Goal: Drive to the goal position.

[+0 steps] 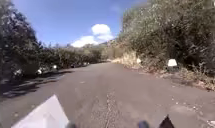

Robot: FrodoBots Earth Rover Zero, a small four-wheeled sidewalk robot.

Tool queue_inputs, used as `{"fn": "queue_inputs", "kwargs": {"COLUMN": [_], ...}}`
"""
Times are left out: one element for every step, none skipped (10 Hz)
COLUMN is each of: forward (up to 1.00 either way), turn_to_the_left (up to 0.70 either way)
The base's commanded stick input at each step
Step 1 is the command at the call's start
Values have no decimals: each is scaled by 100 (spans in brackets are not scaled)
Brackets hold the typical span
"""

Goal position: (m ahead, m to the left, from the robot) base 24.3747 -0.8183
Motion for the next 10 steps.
{"fn": "queue_inputs", "kwargs": {"forward": [50,50,50,50,50,50,50,50,50,50], "turn_to_the_left": [0,0,0,0,0,0,0,0,0,0]}}
